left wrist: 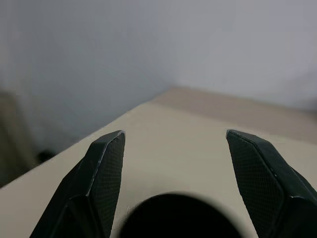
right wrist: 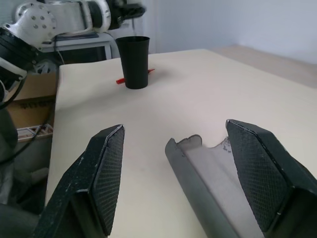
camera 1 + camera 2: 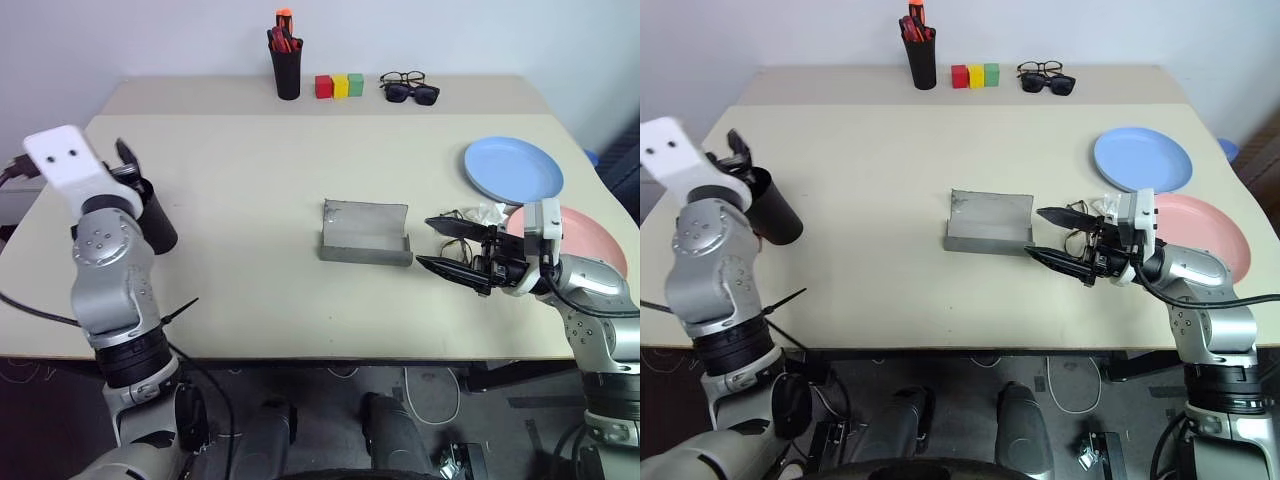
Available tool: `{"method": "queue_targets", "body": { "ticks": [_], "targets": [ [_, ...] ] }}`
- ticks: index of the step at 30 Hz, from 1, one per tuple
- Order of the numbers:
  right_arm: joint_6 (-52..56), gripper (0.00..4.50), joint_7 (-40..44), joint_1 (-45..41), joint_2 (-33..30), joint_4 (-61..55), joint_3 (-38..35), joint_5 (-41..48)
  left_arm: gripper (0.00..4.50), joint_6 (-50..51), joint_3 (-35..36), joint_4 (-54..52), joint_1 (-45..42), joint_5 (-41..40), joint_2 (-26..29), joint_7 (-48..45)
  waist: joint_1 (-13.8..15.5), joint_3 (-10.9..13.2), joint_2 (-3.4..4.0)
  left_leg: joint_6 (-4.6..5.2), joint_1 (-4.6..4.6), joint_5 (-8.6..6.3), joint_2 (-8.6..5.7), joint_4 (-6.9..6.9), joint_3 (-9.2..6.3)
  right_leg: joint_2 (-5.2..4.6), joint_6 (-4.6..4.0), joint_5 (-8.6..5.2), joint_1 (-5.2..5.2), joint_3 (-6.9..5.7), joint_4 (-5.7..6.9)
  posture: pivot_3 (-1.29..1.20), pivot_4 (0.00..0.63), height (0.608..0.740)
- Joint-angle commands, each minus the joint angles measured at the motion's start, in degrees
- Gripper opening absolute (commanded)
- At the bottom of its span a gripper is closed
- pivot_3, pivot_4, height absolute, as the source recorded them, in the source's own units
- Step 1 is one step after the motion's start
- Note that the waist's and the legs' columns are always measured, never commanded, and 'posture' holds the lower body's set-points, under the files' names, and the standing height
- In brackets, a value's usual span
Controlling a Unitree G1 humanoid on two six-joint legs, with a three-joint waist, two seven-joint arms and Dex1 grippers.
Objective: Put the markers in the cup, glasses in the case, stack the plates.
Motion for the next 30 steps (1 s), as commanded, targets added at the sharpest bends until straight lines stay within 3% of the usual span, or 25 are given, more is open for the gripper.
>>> {"method": "queue_targets", "body": {
  "ticks": [1, 4, 12, 21, 30],
  "targets": [
    [-1.98, 3.34, -0.15, -1.83, 1.16, 0.73, 0.21, -0.49, 3.29, 2.32, 3.79, 0.49, -2.92, -0.91, 1.94, 2.63, -0.01, 0.0, -0.01, 0.0, 0.0, 0.0, 0.0, 0.0, 0.0, 0.0, 0.0, 0.0, 0.0, 0.0, 0.0, 0.0, 0.15, 0.74],
    [-2.41, 3.34, -0.08, -2.54, 1.83, 1.29, 0.8, -0.78, 3.29, 5.13, 7.77, 3.18, -4.28, -1.41, 3.37, 4.83, -0.05, 0.0, -0.01, 0.0, 0.0, 0.0, -0.01, 0.0, 0.0, 0.0, 0.0, 0.0, 0.0, 0.0, -0.01, 0.0, 0.15, 0.74],
    [-3.27, 3.34, -0.39, -3.17, 2.58, 2.13, 1.54, -1.14, 3.29, 8.92, 10.07, 7.64, -2.28, -1.34, 9.68, 3.46, -0.33, 0.0, -0.01, -0.01, 0.01, 0.0, 0.0, -0.04, 0.0, 0.01, 0.0, 0.0, -0.04, 0.0, 0.02, 0.0, 0.15, 0.74],
    [-3.2, 3.34, -1.22, -2.55, 3.13, 1.49, 1.46, -1.32, 3.29, 15.42, -4.57, 16.18, 5.31, -3.38, 28.11, -19.39, -0.09, -0.02, -0.04, -0.02, 0.01, 0.0, 0.0, -0.05, 0.0, 0.01, -0.02, -0.01, -0.06, 0.0, 0.05, 0.0, 0.15, 0.74],
    [-3.32, 3.34, -2.26, -0.92, 3.28, 0.38, 0.82, -1.11, 3.29, 14.71, -11.56, 20.71, 7.23, -7.76, 34.0, -35.55, -0.41, -0.02, -0.03, -0.02, 0.01, 0.0, 0.05, -0.17, 0.0, 0.02, -0.04, -0.01, -0.15, 0.0, 0.06, 0.0, 0.15, 0.74]
  ]
}}
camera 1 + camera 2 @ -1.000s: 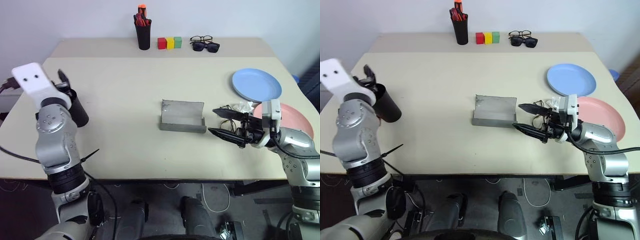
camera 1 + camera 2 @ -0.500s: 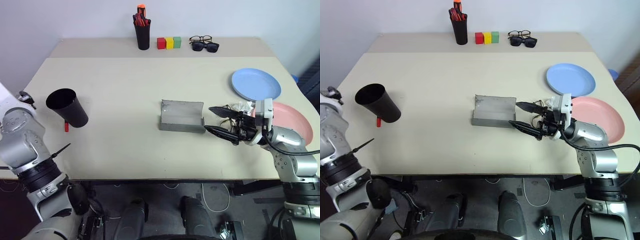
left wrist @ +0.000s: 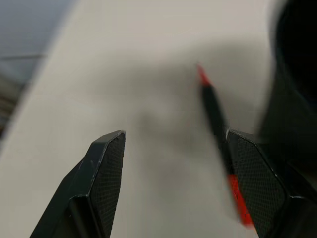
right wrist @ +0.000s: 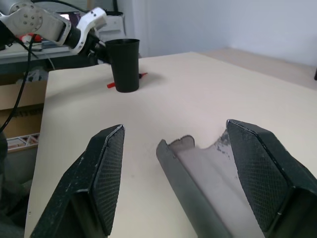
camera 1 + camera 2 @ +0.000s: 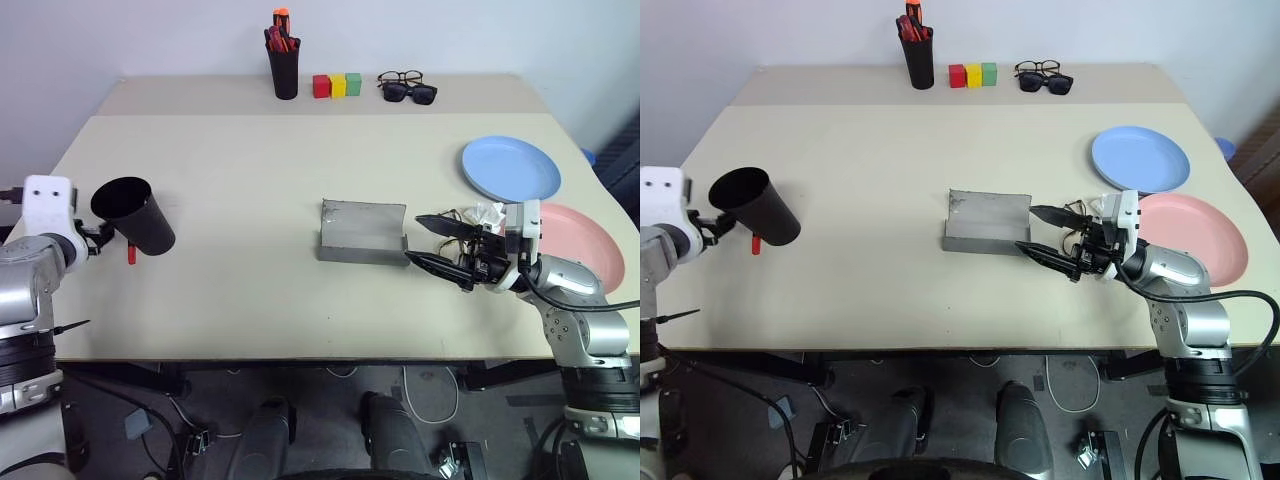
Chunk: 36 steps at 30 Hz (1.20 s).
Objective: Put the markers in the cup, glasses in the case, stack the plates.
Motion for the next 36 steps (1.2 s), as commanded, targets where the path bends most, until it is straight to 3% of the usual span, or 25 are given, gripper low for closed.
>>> {"method": "queue_targets", "body": {
  "ticks": [1, 6, 18, 36],
  "targets": [
    [-0.93, 3.34, -0.51, 0.57, 0.0, -2.68, -1.59, 0.92, 3.29, -0.21, -1.82, -0.41, -0.27, -0.56, 2.02, -3.36, 0.05, 0.0, 0.0, 0.0, 0.0, 0.0, 0.0, 0.0, 0.0, 0.0, 0.0, 0.0, 0.0, 0.0, 0.0, 0.0, 0.15, 0.74],
    [-0.96, 3.34, -1.05, 2.02, -0.07, -3.63, -1.86, 1.17, 3.29, 1.65, -4.28, 0.52, -0.56, 0.49, 2.23, -3.72, 0.12, 0.0, 0.0, 0.0, 0.0, 0.0, 0.0, 0.01, 0.0, -0.01, 0.0, 0.0, 0.01, 0.0, -0.01, 0.0, 0.15, 0.74],
    [-0.73, 3.34, -1.66, 2.94, -0.34, -4.13, -2.11, 1.44, 3.29, 4.77, -2.92, 4.86, -0.91, 1.33, 2.31, 0.68, 0.11, 0.0, 0.01, 0.0, 0.01, 0.0, 0.0, 0.01, 0.0, -0.01, 0.01, 0.0, 0.01, 0.0, 0.0, 0.0, 0.15, 0.74],
    [-0.92, 3.34, -1.49, 4.18, -0.51, -4.61, -2.78, 1.71, 3.29, 12.23, -0.76, 0.91, -2.8, -0.97, -2.89, 2.99, 0.23, -0.05, 0.07, 0.0, 0.06, 0.0, -0.02, 0.05, 0.0, -0.02, 0.02, 0.0, 0.07, 0.0, 0.02, 0.0, 0.15, 0.74]
  ]
}}
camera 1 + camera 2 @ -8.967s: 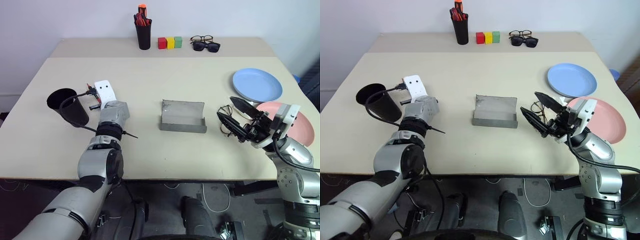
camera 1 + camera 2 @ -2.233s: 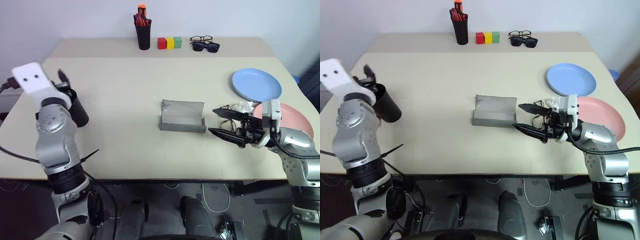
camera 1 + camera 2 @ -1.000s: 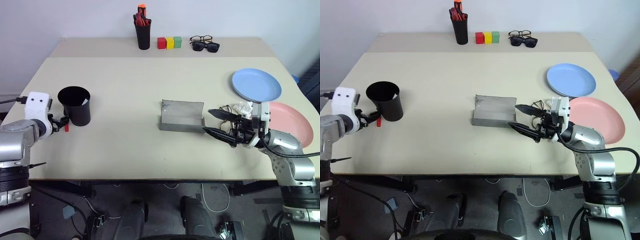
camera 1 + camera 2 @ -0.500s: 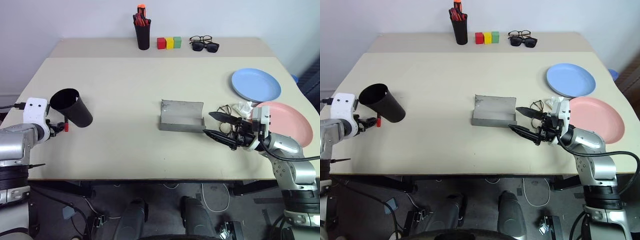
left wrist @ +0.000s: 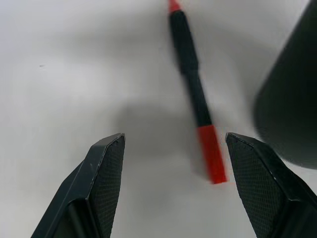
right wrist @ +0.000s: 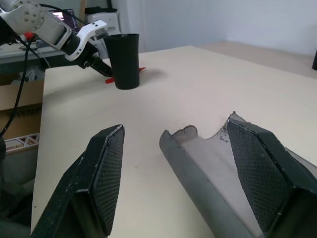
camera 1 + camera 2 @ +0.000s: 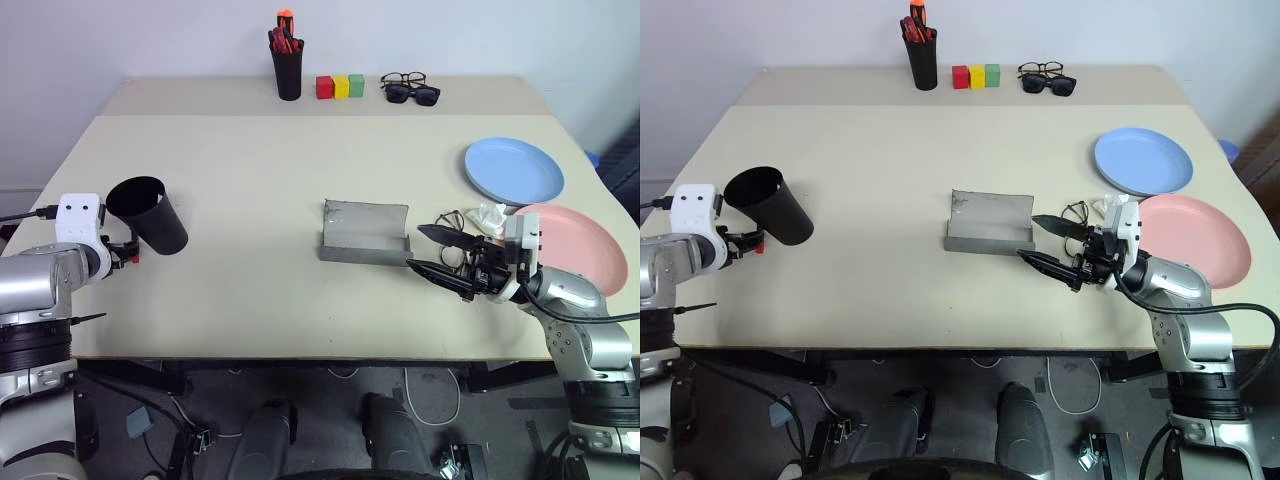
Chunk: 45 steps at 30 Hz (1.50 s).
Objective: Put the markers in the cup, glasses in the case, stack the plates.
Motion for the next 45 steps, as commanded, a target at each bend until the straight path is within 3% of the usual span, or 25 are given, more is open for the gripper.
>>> {"method": "queue_targets", "body": {
  "ticks": [1, 10, 23, 35, 45],
  "targets": [
    [-0.77, 3.34, 0.16, 0.31, -0.53, -2.45, -2.14, 1.49, 3.29, 1.18, 1.48, -2.02, 1.31, -0.63, 0.09, -0.26, -0.03, 0.0, 0.0, 0.0, 0.0, 0.0, 0.0, 0.0, 0.0, 0.0, 0.0, 0.0, 0.0, 0.0, 0.0, 0.0, 0.15, 0.74],
    [-0.97, 3.34, 0.58, -0.15, -0.5, -1.5, -2.16, 1.17, 3.29, -0.56, 9.02, -5.67, 1.19, -4.37, -2.47, -0.04, -0.06, 0.02, -0.03, 0.0, -0.02, 0.0, 0.01, -0.01, 0.0, 0.01, 0.0, 0.0, -0.02, 0.0, -0.01, 0.0, 0.15, 0.74],
    [-0.34, 3.34, 0.67, -0.71, -0.79, -1.57, -2.15, 1.16, 3.29, -1.87, 13.67, -6.02, 6.46, -6.08, -4.71, 1.31, -0.09, 0.02, -0.03, 0.0, -0.02, 0.0, 0.02, -0.01, 0.0, 0.01, -0.01, 0.0, -0.02, 0.0, -0.01, 0.0, 0.15, 0.74],
    [0.57, 3.34, -0.13, -0.68, -1.02, -2.87, -2.27, 1.42, 3.29, -3.07, 9.86, -6.17, 6.22, -3.62, -7.45, 6.4, 0.07, 0.02, -0.04, -0.01, -0.03, 0.0, 0.01, 0.0, 0.0, 0.0, -0.01, 0.0, -0.01, 0.0, -0.03, 0.0, 0.15, 0.74],
    [0.48, 3.34, -0.22, 0.15, -0.98, -3.3, -2.67, 1.58, 3.29, -4.47, 7.16, -4.49, 5.31, -2.43, -6.13, 6.51, 0.05, 0.01, -0.03, -0.01, -0.03, 0.0, 0.01, 0.0, 0.0, 0.0, -0.01, 0.0, -0.01, 0.0, -0.02, 0.0, 0.15, 0.74]
  ]
}}
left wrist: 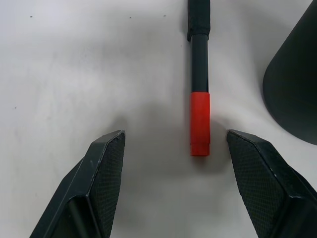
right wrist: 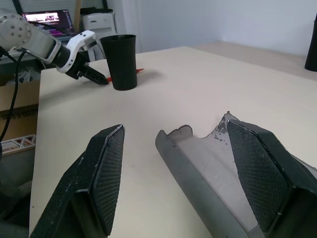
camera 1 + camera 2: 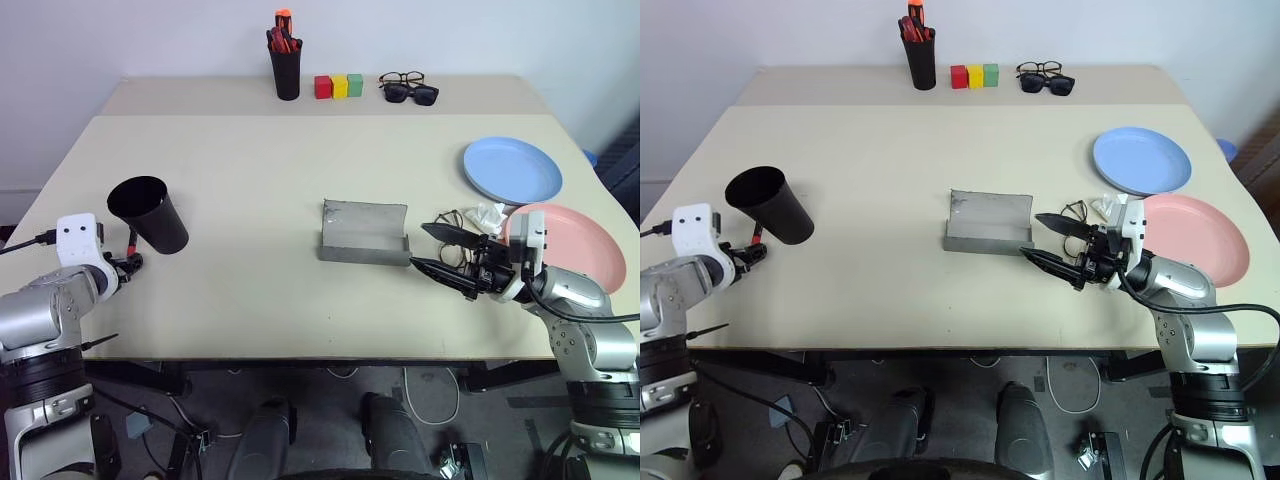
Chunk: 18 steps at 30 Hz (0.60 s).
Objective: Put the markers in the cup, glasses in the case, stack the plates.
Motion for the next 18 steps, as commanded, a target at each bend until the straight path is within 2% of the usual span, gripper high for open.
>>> {"method": "queue_targets", "body": {
  "ticks": [1, 3, 6, 11, 18],
  "targets": [
    [-0.32, 3.34, -0.07, 0.27, -0.85, -2.86, -1.74, 1.24, 3.29, -1.42, -0.74, 0.41, -1.16, 0.83, 1.26, -0.23, 0.0, 0.0, 0.0, 0.0, 0.0, 0.0, 0.0, 0.0, 0.0, 0.0, 0.0, 0.0, 0.0, 0.0, 0.0, 0.0, 0.15, 0.74],
    [-0.27, 3.34, 0.01, 0.48, -0.86, -3.02, -1.78, 1.34, 3.29, -1.84, -1.15, 1.32, -1.83, 0.97, 1.48, -0.38, 0.03, 0.0, 0.0, 0.0, 0.0, 0.0, 0.0, 0.0, 0.0, 0.0, 0.0, 0.0, 0.0, 0.0, 0.0, 0.0, 0.15, 0.74],
    [0.56, 3.34, 1.81, 1.34, -1.58, -3.84, -1.81, 2.66, 2.51, -2.34, -1.89, 2.41, -2.54, 1.17, 1.75, -0.63, 0.01, 0.0, 0.0, 0.0, 0.0, 0.0, 0.0, 0.0, 0.0, 0.0, 0.0, 0.0, 0.0, 0.0, 0.0, 0.0, 0.15, 0.74],
    [1.62, 3.34, 8.33, 3.2, -4.6, -6.46, -0.77, 4.8, 0.04, -2.7, -2.79, 3.44, -3.31, 1.45, 1.64, -0.86, -0.11, 0.0, 0.0, 0.0, -0.01, 0.0, 0.0, -0.01, 0.0, 0.0, 0.0, 0.0, 0.0, 0.0, -0.01, 0.0, 0.15, 0.74],
    [1.32, 3.34, 14.4, 2.97, -6.31, -7.7, 1.41, 5.09, 0.04, -1.37, -2.35, 2.17, -2.65, 1.35, 1.26, -0.62, -0.07, -0.01, -0.01, 0.0, 0.0, 0.0, 0.0, 0.01, 0.01, 0.0, 0.02, -0.01, 0.01, 0.0, -0.01, 0.0, 0.15, 0.74]
  ]
}}
